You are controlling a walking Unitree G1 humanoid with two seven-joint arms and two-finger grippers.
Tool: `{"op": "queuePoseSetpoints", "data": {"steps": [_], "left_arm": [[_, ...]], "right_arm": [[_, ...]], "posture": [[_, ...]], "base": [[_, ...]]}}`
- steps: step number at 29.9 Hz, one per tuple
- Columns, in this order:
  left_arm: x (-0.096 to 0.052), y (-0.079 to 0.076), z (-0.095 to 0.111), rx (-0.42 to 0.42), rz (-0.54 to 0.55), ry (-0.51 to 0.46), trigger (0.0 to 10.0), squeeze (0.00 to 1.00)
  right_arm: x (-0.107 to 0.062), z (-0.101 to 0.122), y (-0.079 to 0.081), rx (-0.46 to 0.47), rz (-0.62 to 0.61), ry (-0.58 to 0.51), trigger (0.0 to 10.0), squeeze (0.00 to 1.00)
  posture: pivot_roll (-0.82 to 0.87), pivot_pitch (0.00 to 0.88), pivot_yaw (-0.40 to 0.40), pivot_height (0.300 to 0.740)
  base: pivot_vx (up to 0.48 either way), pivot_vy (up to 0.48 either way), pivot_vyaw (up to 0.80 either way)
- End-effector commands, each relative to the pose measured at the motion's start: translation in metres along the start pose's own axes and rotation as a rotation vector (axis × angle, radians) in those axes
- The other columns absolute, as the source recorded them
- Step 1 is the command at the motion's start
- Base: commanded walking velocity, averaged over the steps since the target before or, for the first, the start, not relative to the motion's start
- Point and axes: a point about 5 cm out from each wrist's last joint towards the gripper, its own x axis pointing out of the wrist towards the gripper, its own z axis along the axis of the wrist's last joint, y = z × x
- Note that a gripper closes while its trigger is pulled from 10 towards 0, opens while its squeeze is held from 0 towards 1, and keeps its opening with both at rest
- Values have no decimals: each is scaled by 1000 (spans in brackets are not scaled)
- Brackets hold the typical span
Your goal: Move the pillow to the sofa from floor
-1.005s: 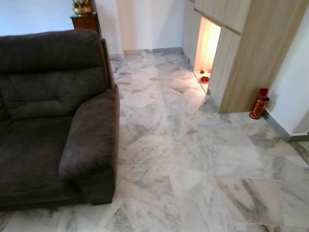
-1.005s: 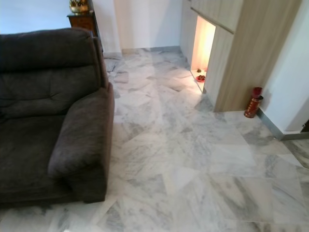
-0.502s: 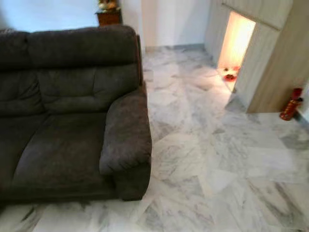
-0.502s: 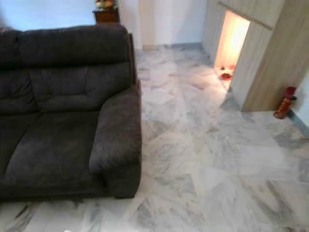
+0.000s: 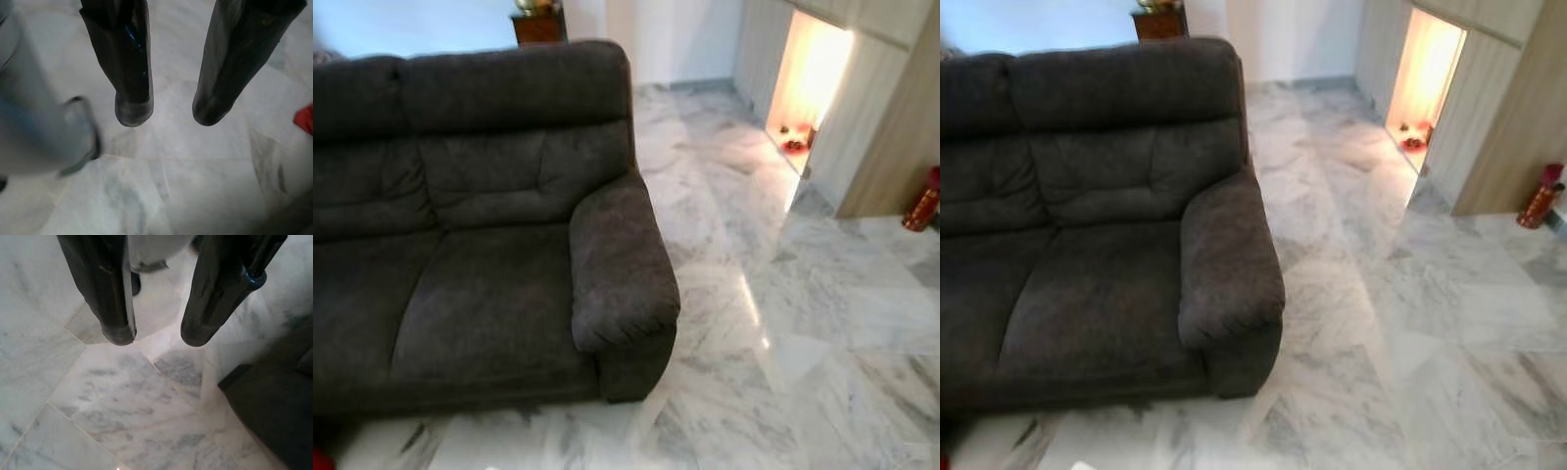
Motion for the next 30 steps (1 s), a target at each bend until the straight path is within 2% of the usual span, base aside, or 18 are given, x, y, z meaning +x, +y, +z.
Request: {"op": "queuePoseSetpoints", "data": {"steps": [1,4,11,15,30], "left_arm": [[-2,7,-7,10,14,27,10000,0],[-2,7,-7,9,15,26,10000,0],[-2,9,-6,8,20,23,10000,0],[-2,11,-7,9,22,22,10000,0],[-4,19,-9,10,29,25,10000,0]], "right_arm": [[0,-2,7,16,16,8,10000,0],[1,-2,8,12,20,9,10000,0],[1,-1,10,8,32,14,10000,0],[1,-2,10,28,25,12,10000,0],[1,-2,10,15,23,10,10000,0]], "posture": [[-25,48,38,740],[-25,50,40,740],[-25,51,43,740],[-24,50,44,740],[-22,56,48,740]], "base": [[0,480,0],[0,480,0],[0,480,715],[0,480,0],[0,480,0]]}}
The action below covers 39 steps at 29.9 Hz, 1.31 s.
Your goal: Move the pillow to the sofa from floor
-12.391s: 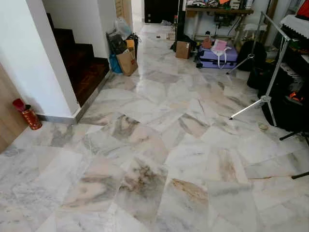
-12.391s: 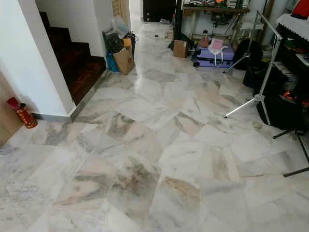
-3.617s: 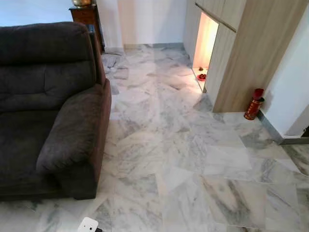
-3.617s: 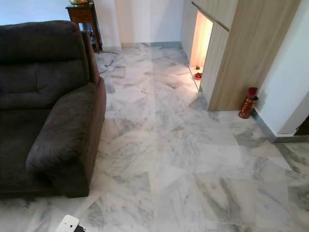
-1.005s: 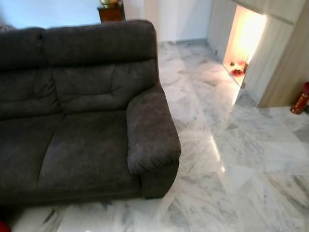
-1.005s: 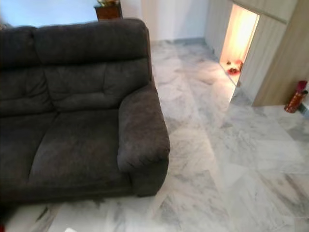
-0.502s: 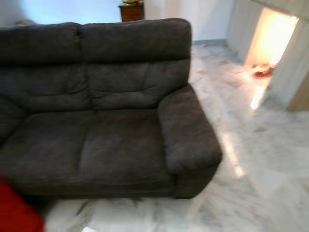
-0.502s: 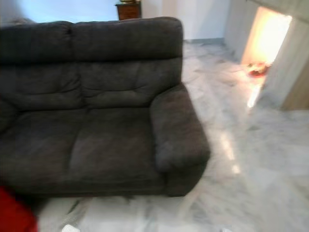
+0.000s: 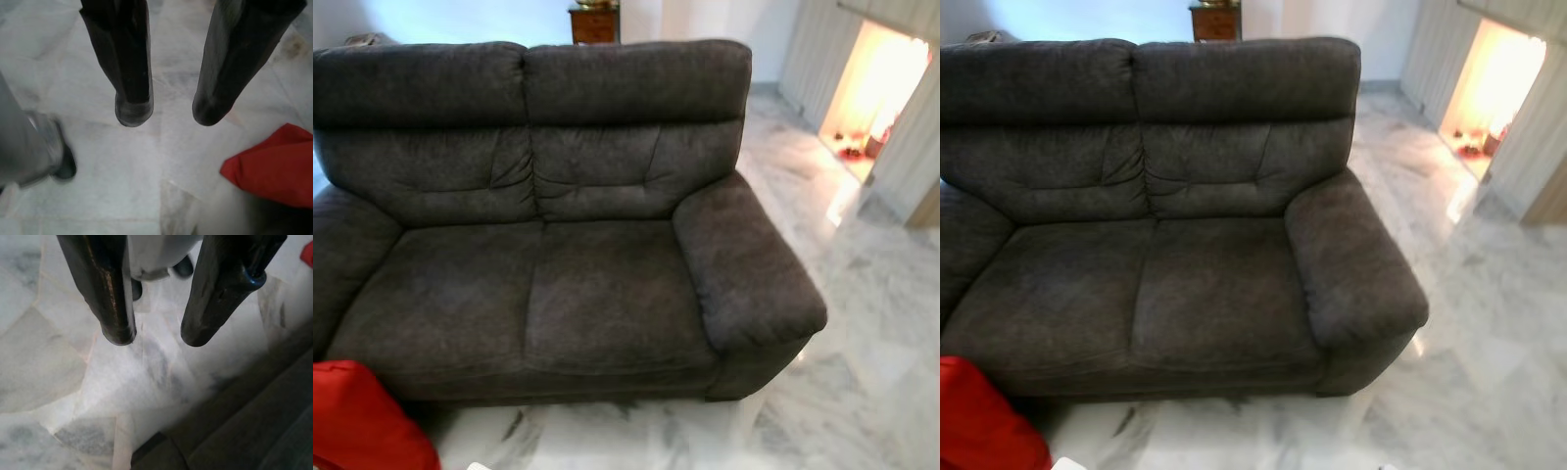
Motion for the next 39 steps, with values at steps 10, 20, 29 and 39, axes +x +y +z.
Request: {"op": "queuePoseSetpoints", "data": {"steps": [10,20,29,39], "left_arm": [[0,4,0,14,10,10,10000,0],[0,2,3,10,9,2,10000,0],[1,1,7,8,9,-9,10000,0],[3,-10,14,9,-3,-20,10000,0]], "right_arm": [[1,2,5,20,-2,-14,10000,0],[1,1,7,6,0,-10,10000,0],[1,2,9,7,3,-14,10000,0],[2,2,10,12,3,-15,10000,0]], "posture": [[-27,55,53,740],[-25,55,56,740],[-25,53,57,740],[-22,55,58,740]], "base": [[0,480,530],[0,480,0],[0,160,0],[0,0,0]]}}
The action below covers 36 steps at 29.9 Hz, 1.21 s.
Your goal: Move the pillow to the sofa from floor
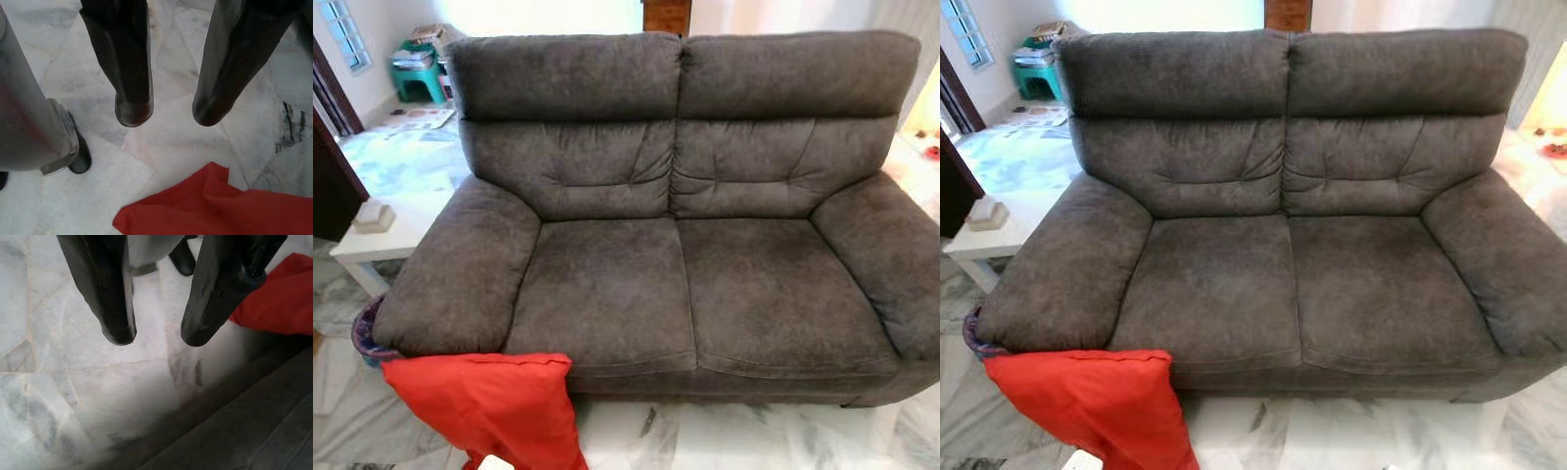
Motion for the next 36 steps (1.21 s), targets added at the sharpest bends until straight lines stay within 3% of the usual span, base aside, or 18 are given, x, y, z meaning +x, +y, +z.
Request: {"op": "queuePoseSetpoints", "data": {"steps": [1,10,21,36], "left_arm": [[1,-3,1,10,-5,11,10000,0],[2,-2,11,-1,-6,-12,10000,0],[0,3,2,3,2,1,10000,0],[1,-3,3,16,-2,4,10000,0]], "right_arm": [[-1,-1,-3,11,-14,-1,10000,0],[-1,-1,-2,16,-13,-2,10000,0],[-1,-1,-1,9,-11,-8,10000,0],[-1,-3,-1,15,-15,-1,10000,0]], "posture": [[-23,56,58,740],[-22,52,61,740],[-23,45,66,740],[-17,56,71,740]], "base": [[0,0,0],[0,0,0],[0,0,0],[0,317,0]]}}
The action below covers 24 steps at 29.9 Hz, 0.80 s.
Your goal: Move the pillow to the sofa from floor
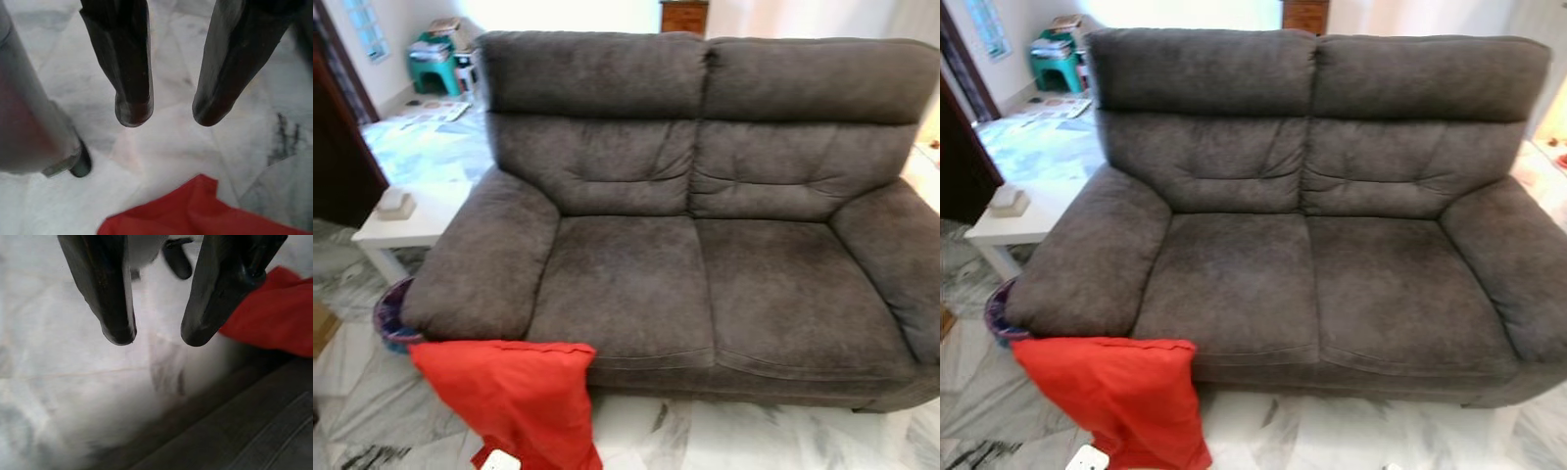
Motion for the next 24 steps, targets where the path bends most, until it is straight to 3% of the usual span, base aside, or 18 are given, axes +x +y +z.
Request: {"op": "queuePoseSetpoints", "data": {"steps": [1,24], "left_arm": [[0,-2,-5,13,-4,23,10000,0],[0,-6,-5,15,-9,24,10000,0]], "right_arm": [[-2,-4,-7,5,-20,9,10000,0],[-2,-5,-6,-5,-14,18,10000,0]], "posture": [[-17,57,70,740],[-13,61,67,740]], "base": [[0,334,0],[0,327,0]]}}
